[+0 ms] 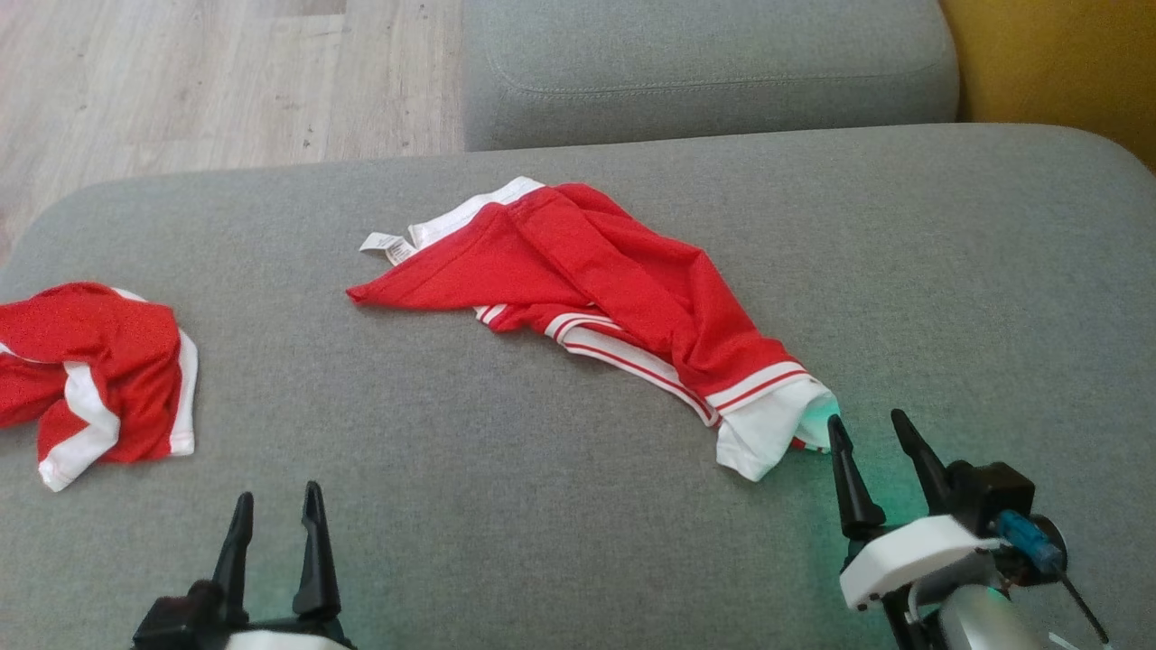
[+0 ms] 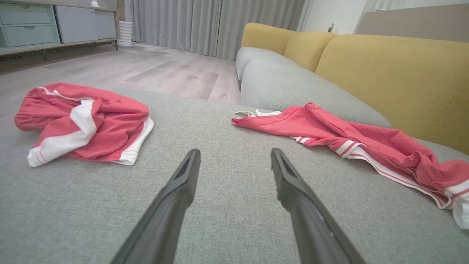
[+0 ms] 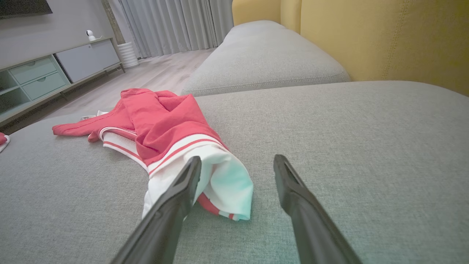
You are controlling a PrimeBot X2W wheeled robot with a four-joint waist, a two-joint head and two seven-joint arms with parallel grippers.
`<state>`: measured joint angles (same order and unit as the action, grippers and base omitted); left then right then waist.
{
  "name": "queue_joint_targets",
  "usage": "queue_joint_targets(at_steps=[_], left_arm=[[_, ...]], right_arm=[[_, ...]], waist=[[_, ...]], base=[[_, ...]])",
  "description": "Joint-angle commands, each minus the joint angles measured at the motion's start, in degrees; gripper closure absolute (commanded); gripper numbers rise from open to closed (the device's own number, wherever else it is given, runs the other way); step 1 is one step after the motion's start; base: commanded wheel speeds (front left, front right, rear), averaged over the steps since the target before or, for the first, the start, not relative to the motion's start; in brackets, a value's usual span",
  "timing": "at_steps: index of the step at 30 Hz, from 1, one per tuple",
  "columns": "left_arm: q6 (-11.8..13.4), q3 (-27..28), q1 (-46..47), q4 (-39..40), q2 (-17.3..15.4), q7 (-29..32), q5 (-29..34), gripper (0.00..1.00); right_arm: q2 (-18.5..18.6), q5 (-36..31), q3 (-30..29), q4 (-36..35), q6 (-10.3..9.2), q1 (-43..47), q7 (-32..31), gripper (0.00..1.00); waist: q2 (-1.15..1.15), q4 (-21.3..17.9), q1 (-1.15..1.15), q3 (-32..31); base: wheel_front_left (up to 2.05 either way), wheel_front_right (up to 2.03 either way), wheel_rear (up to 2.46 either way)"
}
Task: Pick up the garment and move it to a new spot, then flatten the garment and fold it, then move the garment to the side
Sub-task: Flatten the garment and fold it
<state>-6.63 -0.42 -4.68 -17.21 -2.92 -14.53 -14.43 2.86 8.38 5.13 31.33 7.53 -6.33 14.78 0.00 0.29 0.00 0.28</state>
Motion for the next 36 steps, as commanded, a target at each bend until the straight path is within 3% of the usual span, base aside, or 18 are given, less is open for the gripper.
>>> queue_joint_targets(at_steps=[1, 5, 13, 20, 21, 22, 23, 24, 30, 36], left_arm=[[-0.29, 1.21, 1.60, 1.31, 0.02, -0.47, -0.65, 0.00], [-0.38, 0.48, 1.83, 1.00, 0.03, -0.47, -1.00, 0.00], [-0.55, -1.52, 2.91, -0.71, 0.03, -0.47, -3.09, 0.00], [-0.64, -2.78, 3.72, -1.06, 0.03, -0.47, -3.27, 0.00], [-0.65, -2.83, 3.71, -1.29, 0.03, -0.47, -3.47, 0.00], [-0.66, -2.85, 3.71, -1.46, 0.03, -0.47, -3.53, 0.00], [-0.66, -2.88, 3.74, -1.57, 0.03, -0.47, -3.52, 0.00], [-0.67, -2.91, 3.77, -1.66, 0.03, -0.47, -3.50, 0.00], [-0.69, -2.96, 3.77, -2.02, 0.04, -0.47, -3.47, 0.00], [-0.71, -3.57, 4.11, -2.63, 0.04, -0.47, -3.74, 0.00]], right_arm=[[0.02, -0.60, 1.38, -1.37, -0.04, -1.41, 0.22, 0.00], [0.02, 0.10, 3.18, -0.84, -0.04, -1.71, 0.22, 0.00], [0.02, 5.47, 12.39, 5.03, -0.04, -3.54, 0.22, 0.00], [0.02, 6.36, 12.78, 8.18, -0.04, -6.29, 0.22, 0.00], [0.02, 6.63, 12.78, 8.00, -0.04, -6.47, 0.22, 0.08], [0.02, 6.72, 12.90, 7.93, -0.04, -6.56, 0.22, 0.43], [0.02, 7.04, 13.18, 7.54, -0.04, -6.63, 0.22, 0.87], [0.02, 7.41, 13.38, 7.00, -0.04, -6.61, 0.22, 1.00], [0.02, 9.79, 16.53, -2.02, -0.04, -7.96, 0.22, 1.00], [0.02, 14.66, 27.61, -11.29, -0.04, -19.67, 0.22, 1.00]], waist=[[0.00, 0.00, 0.00, 0.08], [0.00, 0.21, 0.00, 0.29], [0.00, 1.98, 0.00, 1.54], [0.00, 3.80, 0.00, 2.56], [0.00, 3.99, 0.00, 2.62], [0.00, 4.12, 0.00, 2.67], [0.00, 4.24, 0.00, 2.72], [0.00, 4.39, 0.00, 2.68], [0.00, 4.80, 0.00, 2.27], [0.00, 5.82, 0.00, 1.43]], base=[[0.00, 0.00, 0.00], [0.00, 0.00, 0.00], [0.00, 0.00, 0.00], [0.00, 0.00, 0.00], [0.00, 0.00, 0.00], [0.00, 0.00, 0.00], [0.00, 0.00, 0.00], [0.00, 0.00, 0.00], [0.00, 0.00, 0.00], [0.00, 0.00, 0.00]])
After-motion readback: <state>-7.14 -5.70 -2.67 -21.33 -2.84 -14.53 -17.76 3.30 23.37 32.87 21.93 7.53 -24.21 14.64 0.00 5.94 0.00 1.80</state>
